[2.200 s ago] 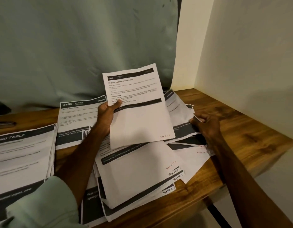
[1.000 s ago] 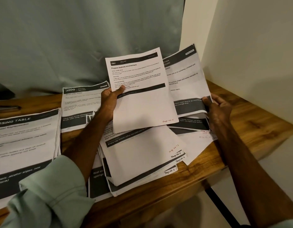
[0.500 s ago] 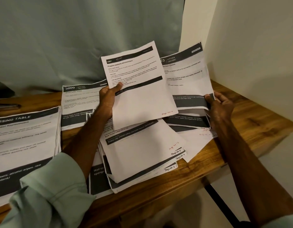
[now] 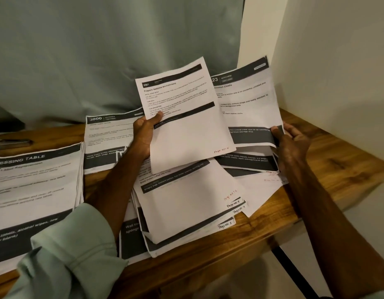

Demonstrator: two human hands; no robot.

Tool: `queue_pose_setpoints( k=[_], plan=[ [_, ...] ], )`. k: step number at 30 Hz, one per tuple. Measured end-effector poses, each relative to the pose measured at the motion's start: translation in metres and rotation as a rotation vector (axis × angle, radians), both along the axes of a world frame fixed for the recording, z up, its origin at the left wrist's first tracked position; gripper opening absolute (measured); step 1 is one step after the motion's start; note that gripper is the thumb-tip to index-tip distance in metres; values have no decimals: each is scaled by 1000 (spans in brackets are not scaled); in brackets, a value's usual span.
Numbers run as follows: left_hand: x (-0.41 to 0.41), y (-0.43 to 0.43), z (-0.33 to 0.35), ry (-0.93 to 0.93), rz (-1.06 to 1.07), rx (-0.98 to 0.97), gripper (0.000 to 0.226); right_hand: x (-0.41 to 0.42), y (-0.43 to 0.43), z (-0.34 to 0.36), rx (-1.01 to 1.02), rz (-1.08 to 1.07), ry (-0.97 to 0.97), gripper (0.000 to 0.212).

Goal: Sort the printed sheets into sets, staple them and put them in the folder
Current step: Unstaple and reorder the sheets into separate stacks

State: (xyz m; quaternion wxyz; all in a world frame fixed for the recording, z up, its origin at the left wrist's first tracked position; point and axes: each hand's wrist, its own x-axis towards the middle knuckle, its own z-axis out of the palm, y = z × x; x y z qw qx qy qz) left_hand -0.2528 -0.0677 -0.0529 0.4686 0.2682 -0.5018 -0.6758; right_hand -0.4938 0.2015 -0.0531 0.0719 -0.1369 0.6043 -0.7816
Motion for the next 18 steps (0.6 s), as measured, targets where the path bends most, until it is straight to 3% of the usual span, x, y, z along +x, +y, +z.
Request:
queue_pose_setpoints(
  k=[18],
  plan=[
    [-1,0,0,-8,1,-1,31,0,-4,0,-6,86,24,39]
  ],
)
